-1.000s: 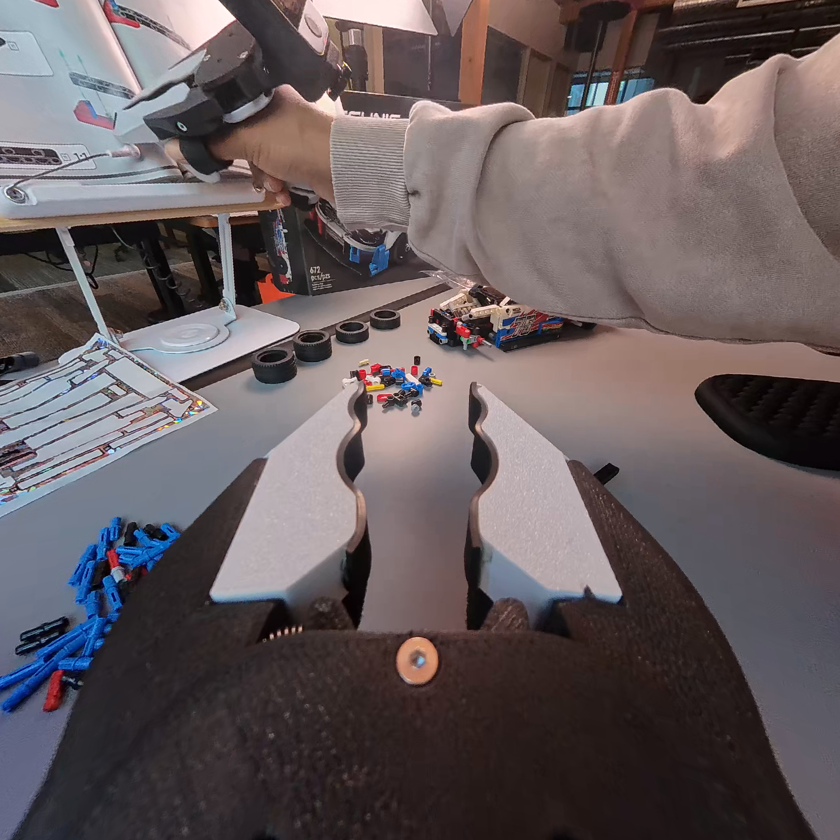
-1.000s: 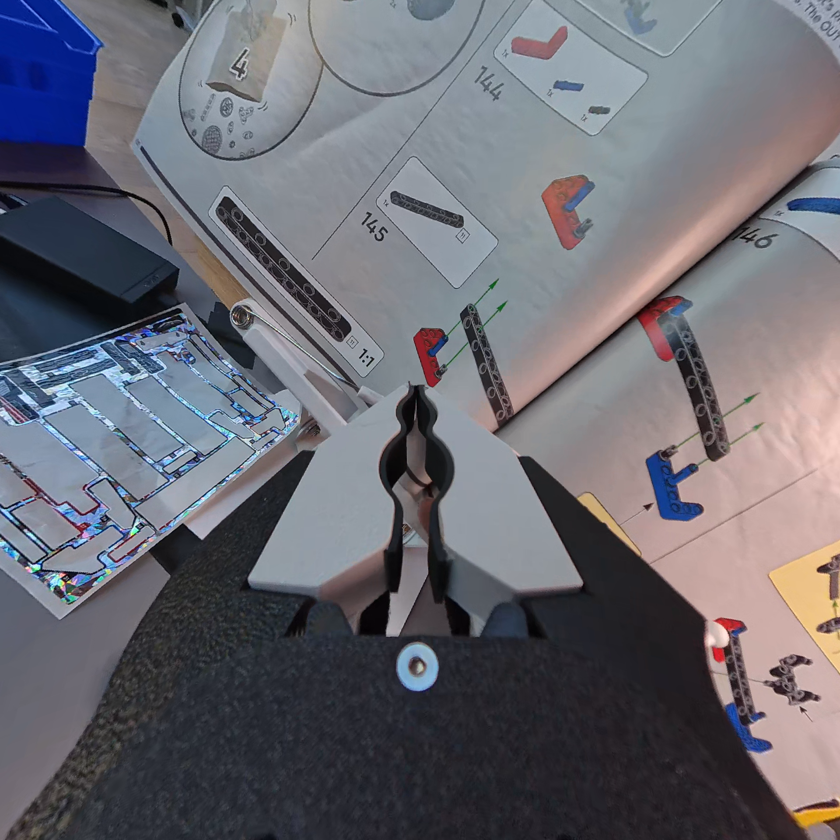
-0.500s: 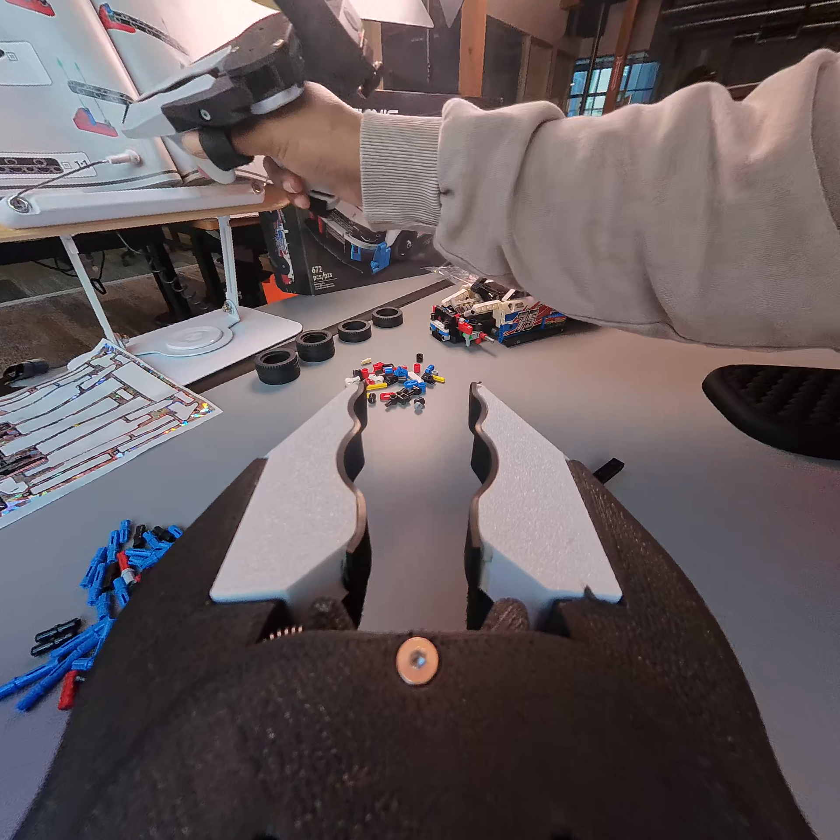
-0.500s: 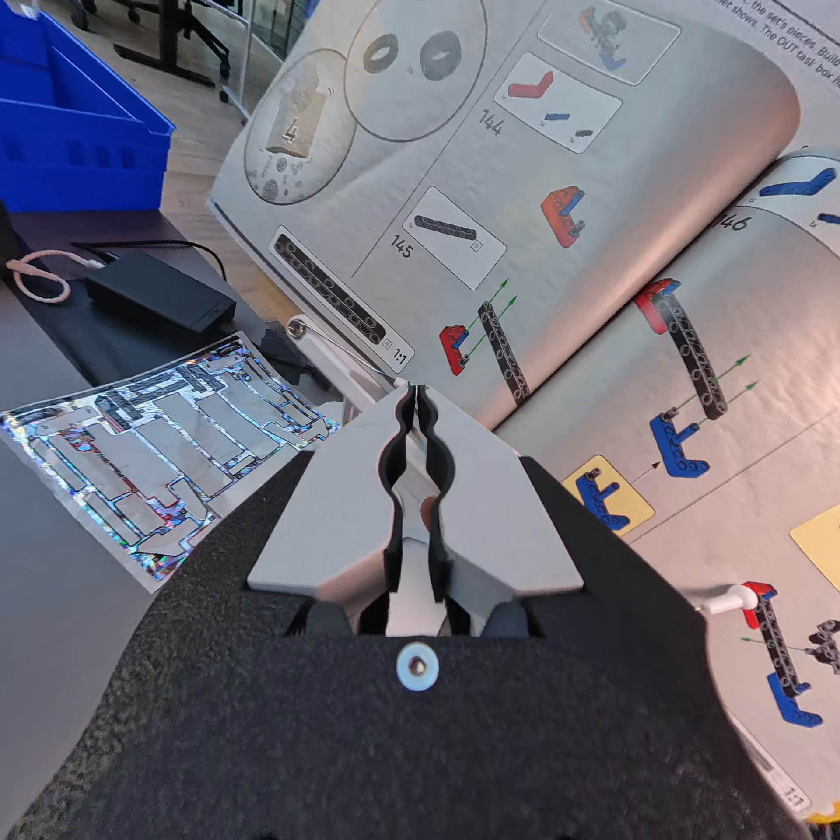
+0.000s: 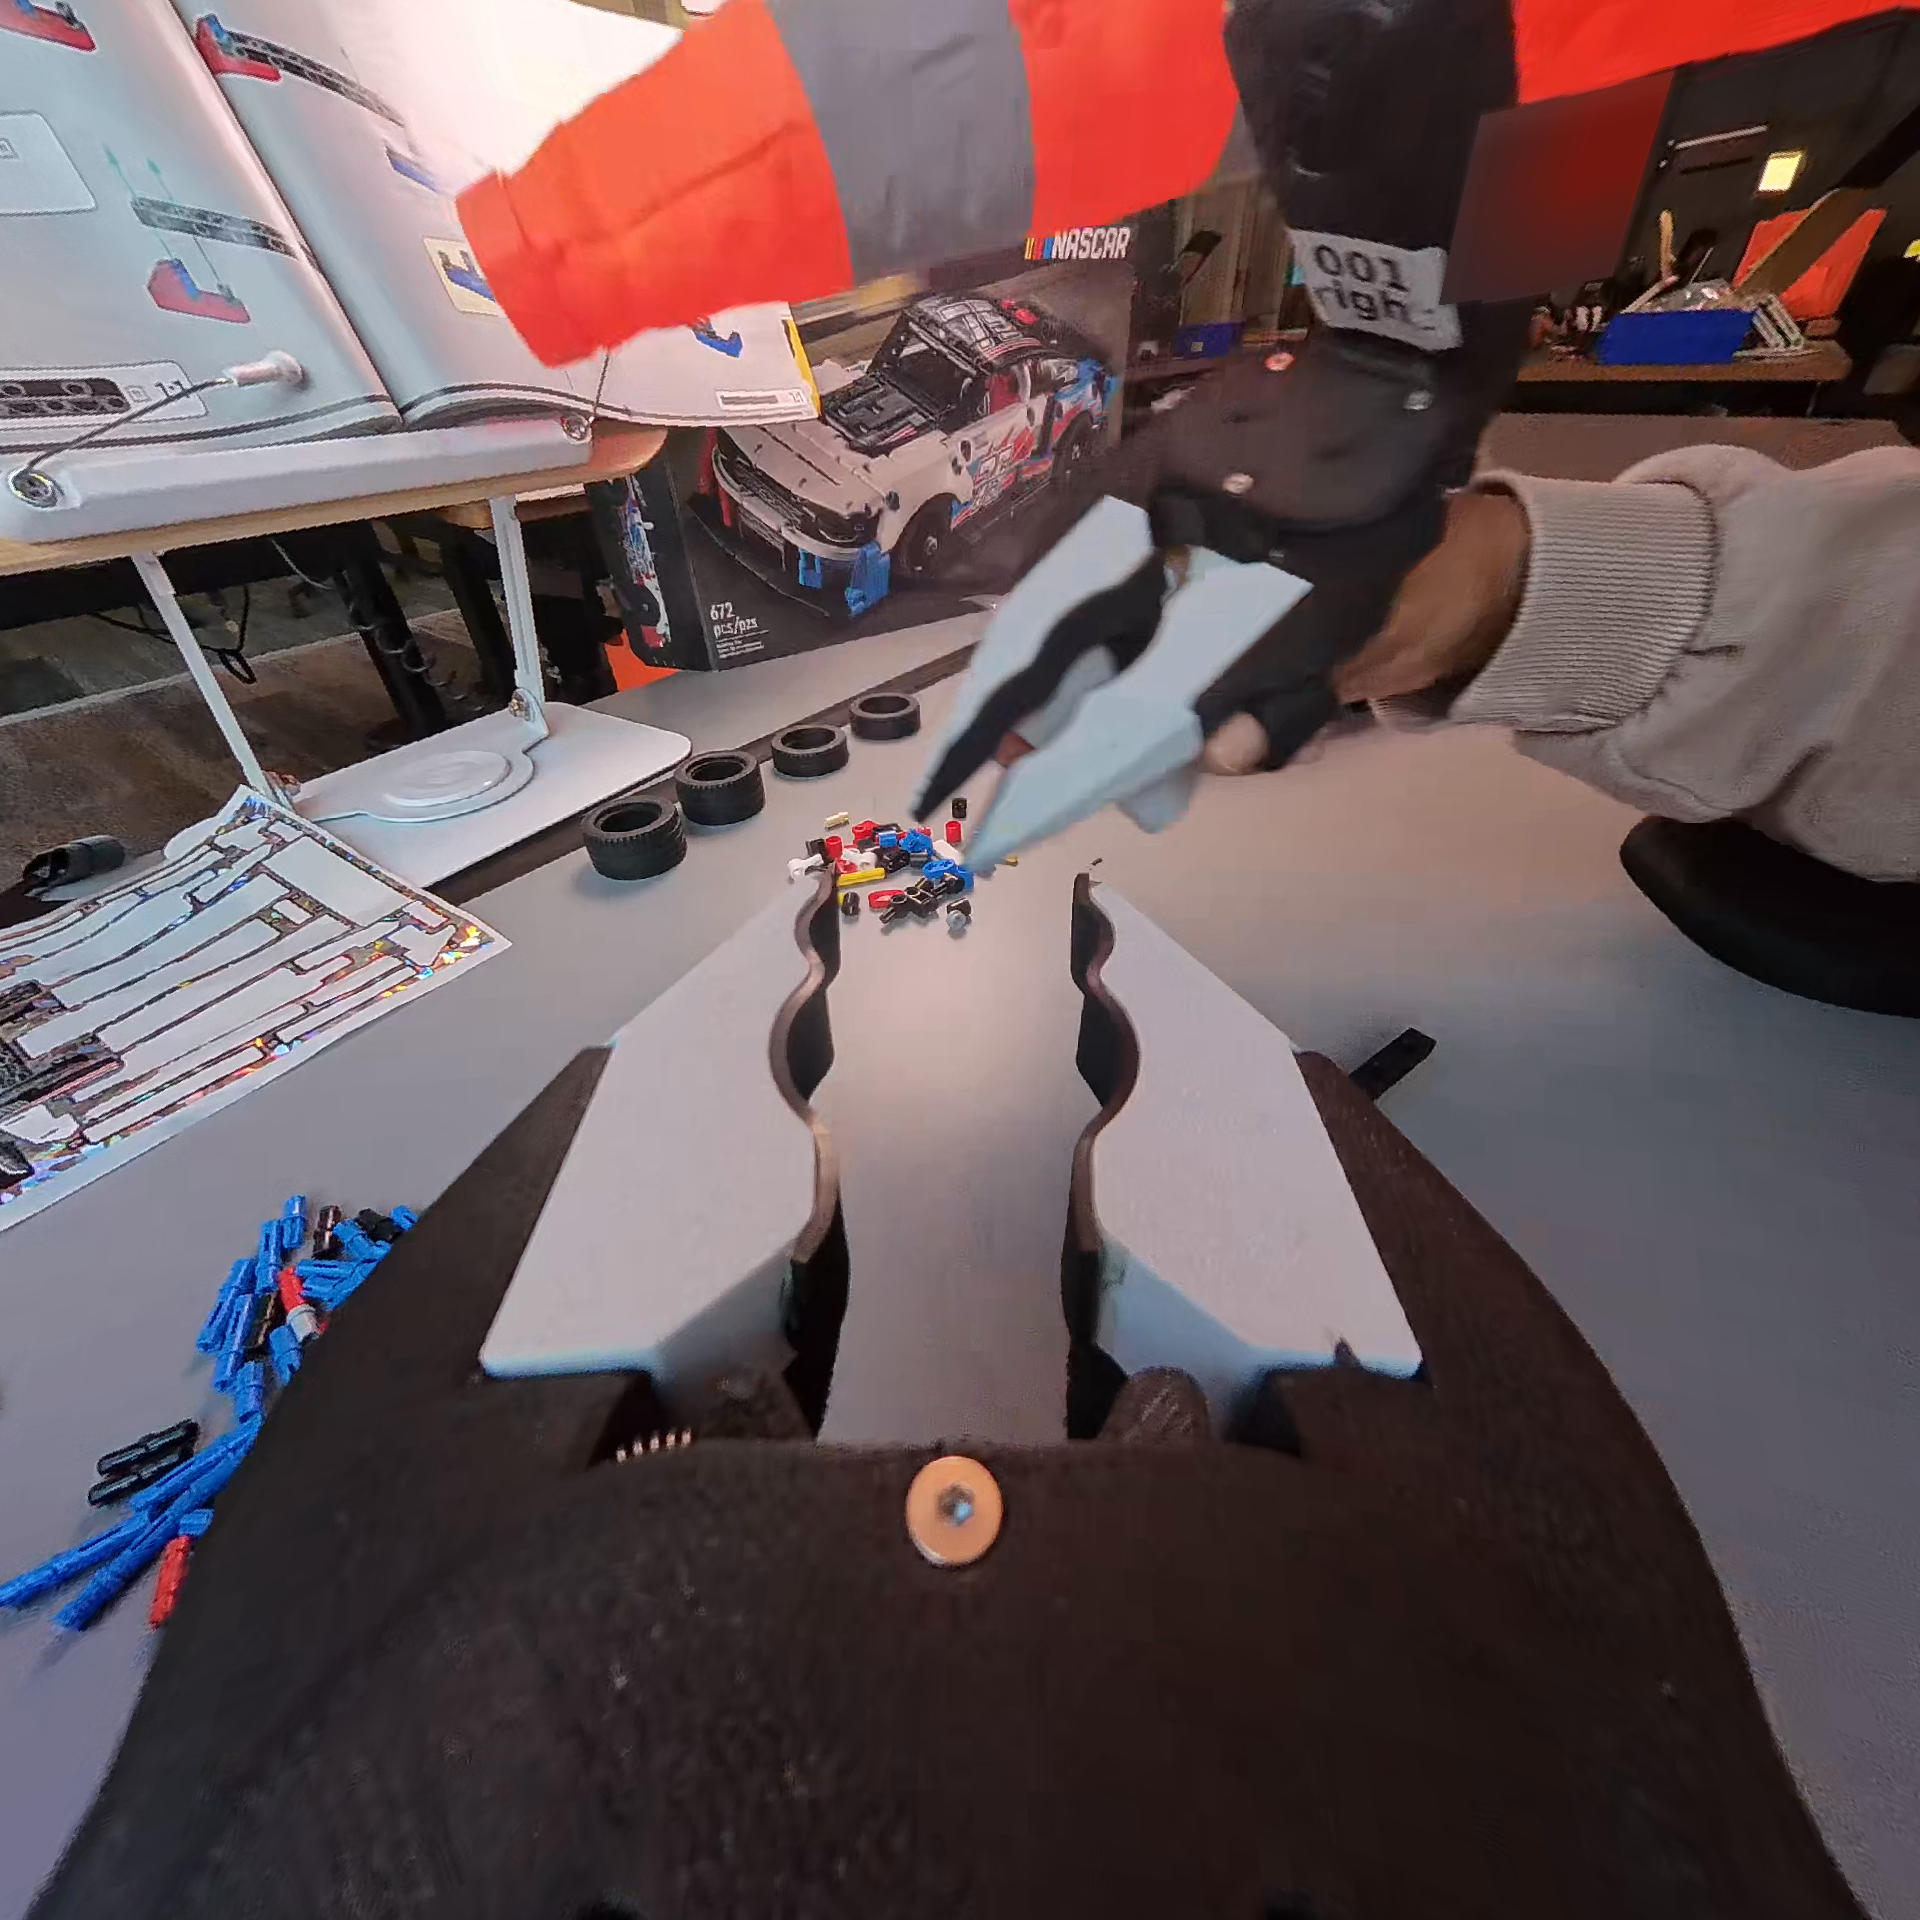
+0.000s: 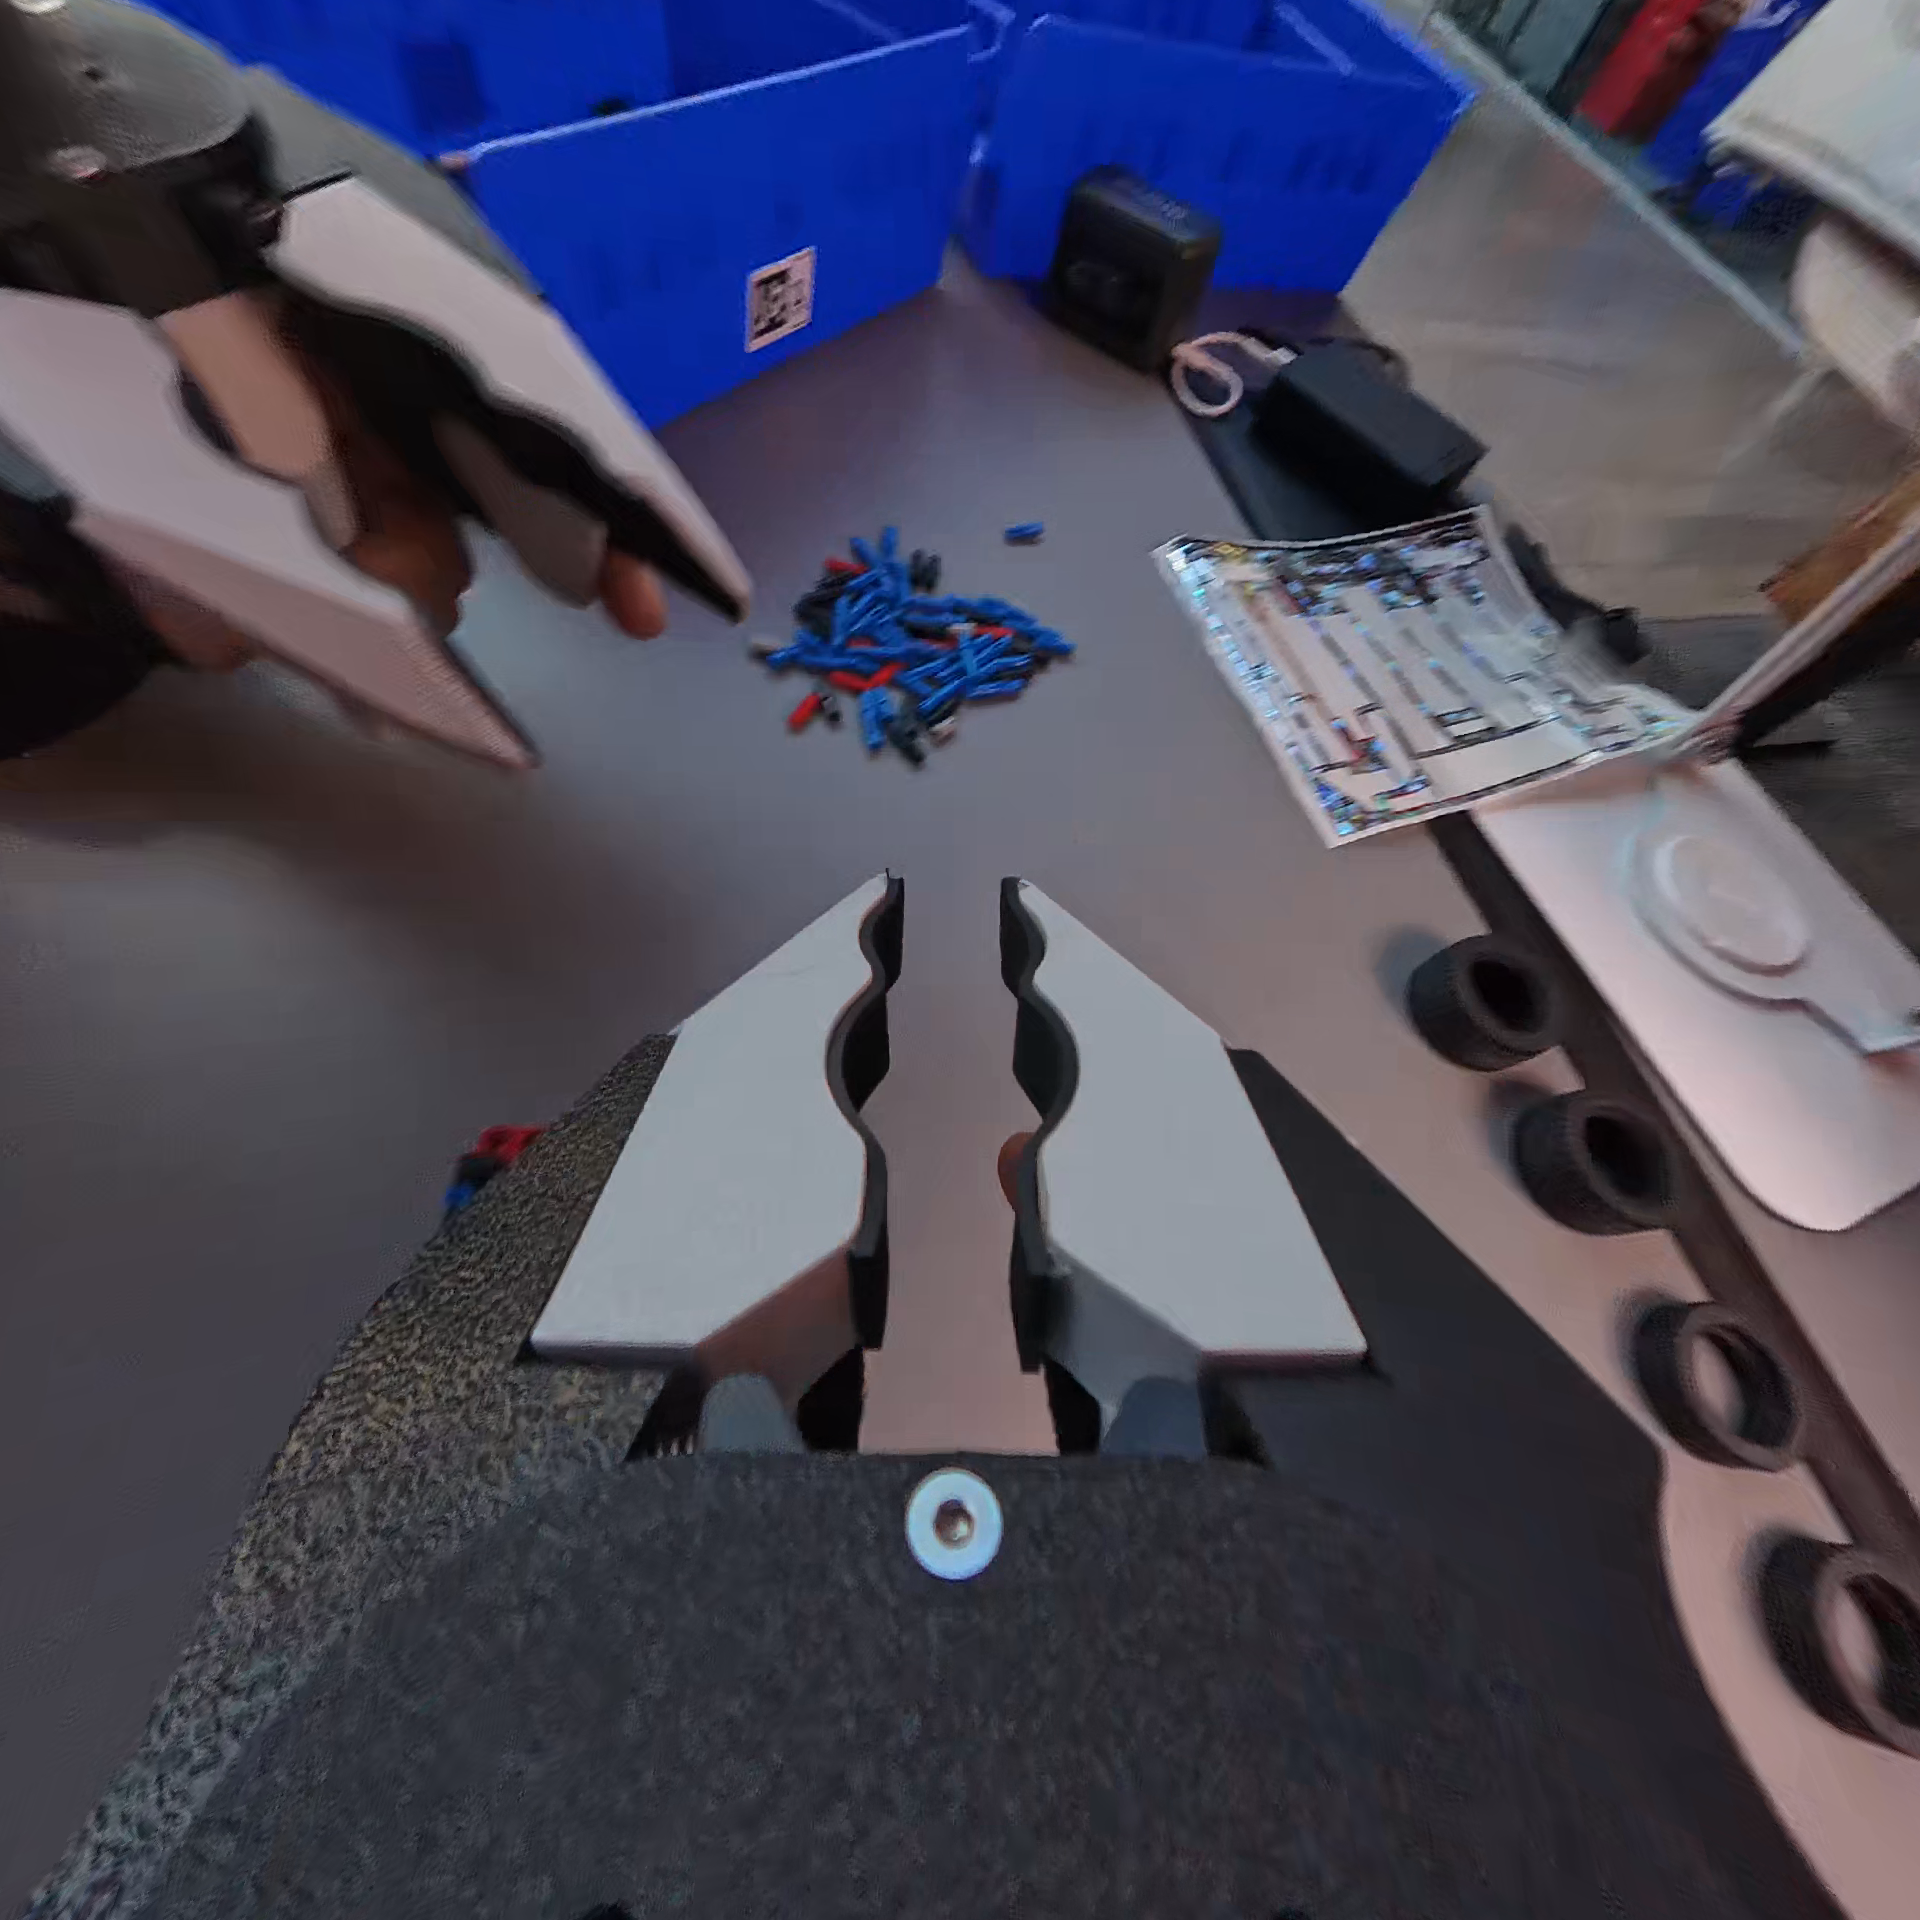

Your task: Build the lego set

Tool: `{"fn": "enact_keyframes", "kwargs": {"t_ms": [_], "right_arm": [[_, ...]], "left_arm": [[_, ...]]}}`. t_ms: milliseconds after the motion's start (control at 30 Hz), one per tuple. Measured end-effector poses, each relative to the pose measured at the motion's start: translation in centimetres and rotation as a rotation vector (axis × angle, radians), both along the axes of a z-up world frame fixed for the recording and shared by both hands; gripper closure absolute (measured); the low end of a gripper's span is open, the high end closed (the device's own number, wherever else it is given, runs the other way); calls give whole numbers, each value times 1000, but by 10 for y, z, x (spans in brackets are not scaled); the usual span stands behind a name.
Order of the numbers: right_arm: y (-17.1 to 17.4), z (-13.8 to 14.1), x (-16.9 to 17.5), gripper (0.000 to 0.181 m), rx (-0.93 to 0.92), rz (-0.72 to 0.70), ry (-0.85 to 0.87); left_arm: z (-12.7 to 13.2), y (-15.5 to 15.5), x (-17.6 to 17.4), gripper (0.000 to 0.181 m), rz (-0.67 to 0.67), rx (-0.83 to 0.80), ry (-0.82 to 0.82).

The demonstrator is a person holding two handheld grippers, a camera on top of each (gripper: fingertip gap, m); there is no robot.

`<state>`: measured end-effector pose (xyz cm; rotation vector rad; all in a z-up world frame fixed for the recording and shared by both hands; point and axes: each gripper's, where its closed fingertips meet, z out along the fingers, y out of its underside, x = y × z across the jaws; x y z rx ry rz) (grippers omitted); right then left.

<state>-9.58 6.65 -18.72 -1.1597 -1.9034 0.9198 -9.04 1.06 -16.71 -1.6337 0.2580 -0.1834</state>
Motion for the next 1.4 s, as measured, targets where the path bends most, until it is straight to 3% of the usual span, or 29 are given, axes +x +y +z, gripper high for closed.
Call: {"fn": "enact_keyframes", "kwargs": {"t_ms": [200, 333, 433, 533, 700, 867, 967, 1100, 1167, 1300, 1400], "right_arm": [[-51, -43, 89, 136, -112, 154, -265], [-59, -66, 116, 129, -76, 171, -351], [-57, -81, 118, 140, -14, 165, -378], [-57, -89, 113, 175, 67, 189, -368], [-64, -84, 110, 175, 66, 253, -321], [-92, -63, 119, 175, -238, 351, -317], [-106, -45, 117, 175, -515, 365, -333], [-109, -20, 112, 176, -909, 365, -365], [-108, -16, 111, 176, -1019, 359, -379], [-100, -15, 103, 175, -1125, 300, -359], [-89, -25, 101, 170, -1065, 231, -347]], "left_arm": [[-4, 2, -5, 137, 21, -10, 21], [-7, 2, -10, 137, 28, -26, 44], [-11, 1, -9, 137, -5, -52, 74], [-17, -2, -4, 138, -66, -79, 98], [-31, -19, 24, 139, -294, -165, 98], [-34, -49, 65, 132, -586, -204, 55], [-44, -65, 87, 131, -713, -258, 76], [-43, -66, 92, 164, -716, -236, 97], [-38, -64, 90, 166, -701, -214, 93], [-40, -60, 82, 166, -681, -279, 33], [-46, -59, 77, 167, -686, -380, -58]]}}
